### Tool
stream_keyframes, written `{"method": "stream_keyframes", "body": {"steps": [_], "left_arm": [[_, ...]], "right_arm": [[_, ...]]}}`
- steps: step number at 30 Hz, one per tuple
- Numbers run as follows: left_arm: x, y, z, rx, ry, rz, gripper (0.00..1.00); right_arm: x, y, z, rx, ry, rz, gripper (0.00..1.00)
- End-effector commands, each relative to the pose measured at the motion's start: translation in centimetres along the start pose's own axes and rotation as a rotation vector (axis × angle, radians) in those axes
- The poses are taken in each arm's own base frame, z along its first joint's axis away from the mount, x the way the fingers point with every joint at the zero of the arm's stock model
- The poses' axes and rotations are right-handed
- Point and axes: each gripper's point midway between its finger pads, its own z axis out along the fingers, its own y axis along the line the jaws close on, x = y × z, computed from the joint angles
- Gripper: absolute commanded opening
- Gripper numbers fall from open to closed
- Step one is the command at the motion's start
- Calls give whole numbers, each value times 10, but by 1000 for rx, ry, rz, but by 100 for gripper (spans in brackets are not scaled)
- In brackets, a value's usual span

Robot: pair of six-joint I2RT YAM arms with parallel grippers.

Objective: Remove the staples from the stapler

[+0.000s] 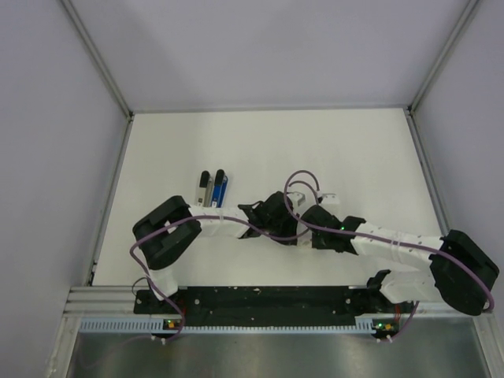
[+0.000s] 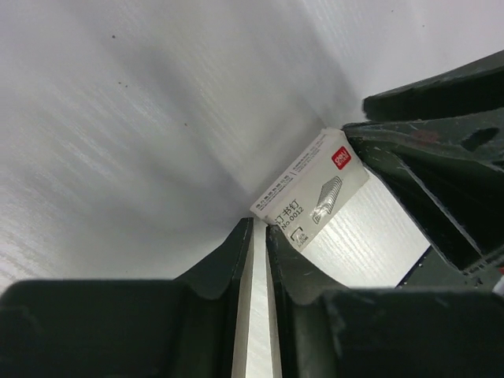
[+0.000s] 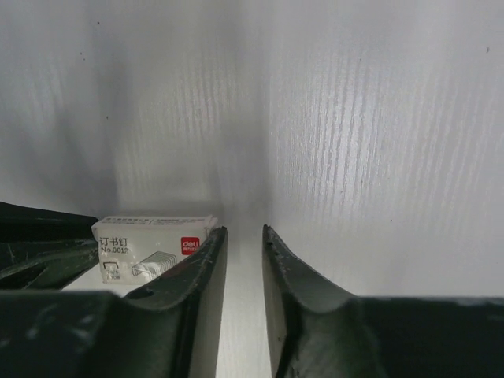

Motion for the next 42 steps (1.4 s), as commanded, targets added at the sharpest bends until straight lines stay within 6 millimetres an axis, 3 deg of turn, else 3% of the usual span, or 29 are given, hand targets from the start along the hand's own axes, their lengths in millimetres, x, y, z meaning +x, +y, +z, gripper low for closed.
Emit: {"method": "stream_keyframes", "body": {"steps": [1, 8, 16, 21, 27, 28, 32, 33, 34, 42], "left_arm": [[-15, -7, -15, -37, -36, 54, 20], [-37, -10, -41, -81, -111, 90, 31], [-58, -1, -67, -189, -172, 107, 34], [-82, 2, -103, -250, -270, 119, 40], [-112, 15, -162, -398, -413, 155, 54], [-115, 18, -173, -424, -431, 159, 58], [-121, 29, -210, -509, -490, 164, 80], [-121, 29, -219, -520, -505, 167, 93], [-119, 31, -227, -533, -510, 167, 99], [-115, 34, -283, -574, -623, 156, 99]], "right_arm": [[-38, 12, -21, -41, -103, 39, 30], [-71, 0, -42, -3, -198, 20, 48], [-105, -9, -55, 17, -255, 9, 53], [-131, -3, -67, 2, -293, -4, 58], [-173, 7, -94, -14, -394, -7, 85], [-179, 6, -99, -9, -413, -8, 99], [-199, 3, -116, 18, -474, -21, 99], [-203, 1, -118, 27, -486, -19, 99], [-205, -2, -120, 45, -497, -14, 99], [-216, -6, -134, 51, -543, 25, 99]]}}
